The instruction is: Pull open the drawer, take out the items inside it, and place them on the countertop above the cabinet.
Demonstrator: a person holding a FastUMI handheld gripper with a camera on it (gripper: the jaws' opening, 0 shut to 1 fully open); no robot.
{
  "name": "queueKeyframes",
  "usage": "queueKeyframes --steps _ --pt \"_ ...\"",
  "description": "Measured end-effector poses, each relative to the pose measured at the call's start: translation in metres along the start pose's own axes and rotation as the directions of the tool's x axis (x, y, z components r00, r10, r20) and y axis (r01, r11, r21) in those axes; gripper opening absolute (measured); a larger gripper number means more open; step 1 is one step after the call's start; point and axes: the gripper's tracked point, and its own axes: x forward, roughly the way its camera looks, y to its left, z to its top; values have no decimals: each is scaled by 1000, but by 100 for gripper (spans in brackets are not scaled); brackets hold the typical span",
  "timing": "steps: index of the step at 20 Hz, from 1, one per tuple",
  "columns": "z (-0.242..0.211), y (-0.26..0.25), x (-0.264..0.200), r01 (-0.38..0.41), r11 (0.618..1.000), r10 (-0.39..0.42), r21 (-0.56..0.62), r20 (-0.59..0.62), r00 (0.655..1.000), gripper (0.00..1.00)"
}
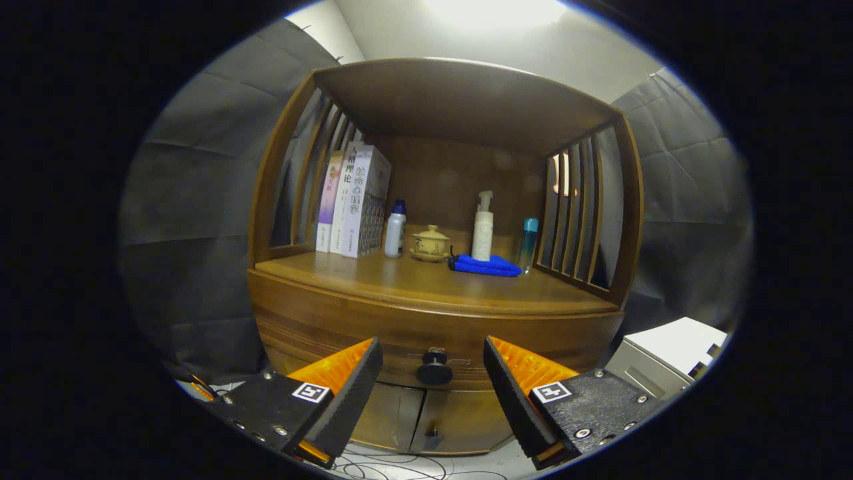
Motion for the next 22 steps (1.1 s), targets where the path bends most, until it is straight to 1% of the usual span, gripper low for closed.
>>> queueKeyframes --steps 6,8,11,16,19,22 --pt "-33 -1 31 2 998 1 58 -49 999 93" --pt "-43 6 43 -27 995 34 99 -67 997 90" --pt "-54 2 56 -9 989 22 149 -82 996 85" --pt "-63 0 69 -10 988 25 156 -95 995 52" --pt "-64 1 69 -12 984 24 180 -70 997 47" --pt "-66 1 70 -9 993 19 120 -81 997 39"
